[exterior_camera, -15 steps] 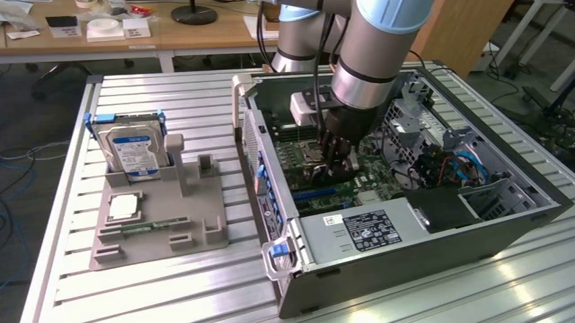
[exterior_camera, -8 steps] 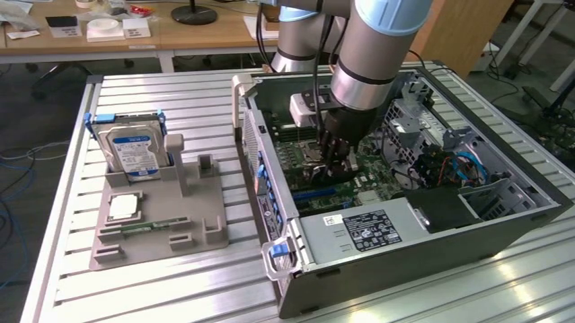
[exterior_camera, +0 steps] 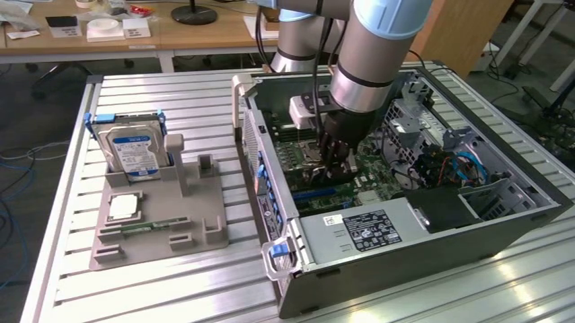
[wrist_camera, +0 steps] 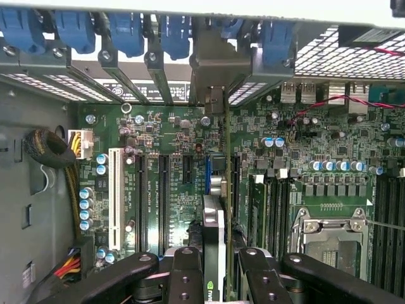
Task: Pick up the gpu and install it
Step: 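Insert the gpu into the slot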
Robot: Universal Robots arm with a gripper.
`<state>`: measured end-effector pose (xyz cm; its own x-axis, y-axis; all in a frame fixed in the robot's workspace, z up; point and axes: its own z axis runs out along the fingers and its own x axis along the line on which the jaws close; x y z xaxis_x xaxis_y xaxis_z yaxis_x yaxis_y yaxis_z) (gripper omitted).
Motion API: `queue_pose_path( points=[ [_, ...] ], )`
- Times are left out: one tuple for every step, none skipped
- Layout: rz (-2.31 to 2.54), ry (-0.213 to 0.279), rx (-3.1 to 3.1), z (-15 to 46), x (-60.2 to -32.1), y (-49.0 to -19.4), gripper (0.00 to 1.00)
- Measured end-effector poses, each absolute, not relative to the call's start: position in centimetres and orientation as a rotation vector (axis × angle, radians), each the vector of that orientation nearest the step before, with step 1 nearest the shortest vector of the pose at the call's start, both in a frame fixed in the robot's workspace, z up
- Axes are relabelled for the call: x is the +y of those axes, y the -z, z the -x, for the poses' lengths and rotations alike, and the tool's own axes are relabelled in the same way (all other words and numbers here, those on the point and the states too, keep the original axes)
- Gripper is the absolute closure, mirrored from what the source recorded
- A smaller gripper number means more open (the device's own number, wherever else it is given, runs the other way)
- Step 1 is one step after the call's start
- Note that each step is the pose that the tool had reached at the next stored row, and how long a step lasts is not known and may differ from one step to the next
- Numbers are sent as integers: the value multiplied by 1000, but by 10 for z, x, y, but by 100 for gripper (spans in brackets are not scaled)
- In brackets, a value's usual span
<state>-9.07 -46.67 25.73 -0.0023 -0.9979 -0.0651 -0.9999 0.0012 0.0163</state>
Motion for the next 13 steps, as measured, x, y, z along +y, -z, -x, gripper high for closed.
queue_pose_path(
  points=[
    [2194,-89,2198,91,-467,-257,73],
    [2194,-89,2198,91,-467,-256,73],
    [2194,-89,2198,91,-467,-255,73],
    [2194,-89,2198,91,-467,-255,73],
    [2194,-89,2198,91,-467,-255,73],
    [2194,-89,2198,91,-468,-255,73],
    [2194,-89,2198,91,-468,-254,73],
    [2194,-89,2198,91,-468,-254,73],
    [2195,-88,2199,91,-468,-254,73],
    [2195,-87,2199,91,-468,-254,73],
    [2195,-87,2200,91,-468,-254,73],
    [2195,-86,2201,91,-468,-253,73],
    [2194,-84,2203,91,-468,-253,73]
  ],
)
